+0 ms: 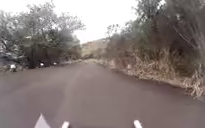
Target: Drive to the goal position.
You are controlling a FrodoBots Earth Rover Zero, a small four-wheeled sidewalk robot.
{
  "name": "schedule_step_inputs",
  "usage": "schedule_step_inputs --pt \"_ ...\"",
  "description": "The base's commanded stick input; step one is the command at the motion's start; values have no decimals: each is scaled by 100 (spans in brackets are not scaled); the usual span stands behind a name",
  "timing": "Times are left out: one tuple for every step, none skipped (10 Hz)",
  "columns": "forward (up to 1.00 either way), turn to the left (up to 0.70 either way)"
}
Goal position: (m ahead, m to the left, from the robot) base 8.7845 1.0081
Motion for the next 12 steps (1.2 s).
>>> schedule_step_inputs --pt "50 0" --pt "50 0" --pt "50 0" --pt "50 0" --pt "50 0" --pt "50 0" --pt "50 0" --pt "50 0" --pt "50 0" --pt "50 0" --pt "50 0" --pt "50 0"
